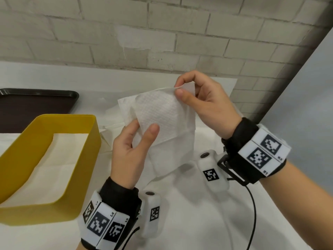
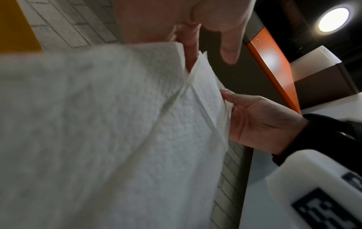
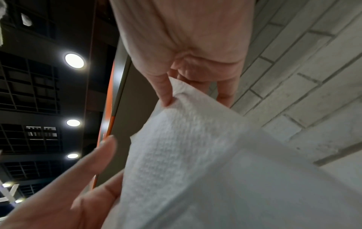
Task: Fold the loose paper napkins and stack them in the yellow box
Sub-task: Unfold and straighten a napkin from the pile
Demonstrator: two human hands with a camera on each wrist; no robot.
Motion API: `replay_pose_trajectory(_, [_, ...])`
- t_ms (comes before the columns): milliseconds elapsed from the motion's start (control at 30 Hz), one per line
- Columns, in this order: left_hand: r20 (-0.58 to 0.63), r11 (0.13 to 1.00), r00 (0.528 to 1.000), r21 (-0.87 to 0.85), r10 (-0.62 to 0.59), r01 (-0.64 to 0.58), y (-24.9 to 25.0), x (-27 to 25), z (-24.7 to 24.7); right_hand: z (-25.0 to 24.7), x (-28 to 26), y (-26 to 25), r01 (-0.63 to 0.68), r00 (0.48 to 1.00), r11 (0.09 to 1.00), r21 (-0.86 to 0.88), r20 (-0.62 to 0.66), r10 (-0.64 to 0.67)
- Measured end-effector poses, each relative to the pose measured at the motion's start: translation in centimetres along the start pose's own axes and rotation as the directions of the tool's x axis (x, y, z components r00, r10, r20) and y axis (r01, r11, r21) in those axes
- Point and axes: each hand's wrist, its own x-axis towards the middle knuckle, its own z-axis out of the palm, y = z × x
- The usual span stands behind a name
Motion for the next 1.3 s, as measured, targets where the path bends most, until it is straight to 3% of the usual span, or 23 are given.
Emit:
replay_pose_trajectory(233, [-0.116, 0.997, 0.992, -0.074, -0.043, 0.034, 0.1, -0.5, 0.2, 2.8, -0.5, 1.2, -0.077, 0.992, 0.995, 0.059, -0.097, 0.082])
replay_pose_trajectory(367, [-0.145, 0.997, 0.989, -0.063, -0.043, 0.034, 0.3, -0.9, 0.2, 3.5, -1.0, 1.7, -0.134, 0.986, 0.985, 0.104, -0.087, 0.144])
replay_pose_trajectory(633, [-0.272, 0.996, 0.962, -0.086, -0.023, -0.001, 0.8, -1.4, -1.1, 4.1, -3.6, 2.2, -0.266, 0.955, 0.947, 0.178, 0.181, 0.234])
replay_pose_trajectory(833, [-0.262, 1.000, 0.965, 0.020, 0.010, -0.005, 0.8, -2.1, -1.7, 5.6, -3.9, 2.0, -0.286, 0.949, 0.942, 0.173, 0.190, 0.253])
replay_pose_trajectory(1000, [-0.326, 1.000, 0.945, 0.021, 0.027, -0.021, 0.6, -2.5, -2.4, 6.5, -4.1, 1.8, -0.351, 0.926, 0.911, 0.218, 0.227, 0.302])
replay_pose_trajectory(1133, [-0.289, 0.996, 0.954, -0.016, 0.082, -0.091, 0.9, -2.9, -3.4, 6.2, -4.2, 1.9, -0.415, 0.884, 0.905, 0.090, 0.273, 0.379])
replay_pose_trajectory(1233, [-0.227, 0.997, 0.971, 0.036, 0.077, -0.071, 1.2, -3.2, -4.9, 5.3, -3.7, 1.2, -0.261, 0.889, 0.942, -0.211, 0.327, 0.319])
replay_pose_trajectory(1300, [-0.202, 0.991, 0.979, 0.131, 0.025, 0.001, 1.2, -3.5, -6.1, 4.5, -3.0, 0.6, -0.105, 0.885, 0.897, -0.429, 0.372, 0.281])
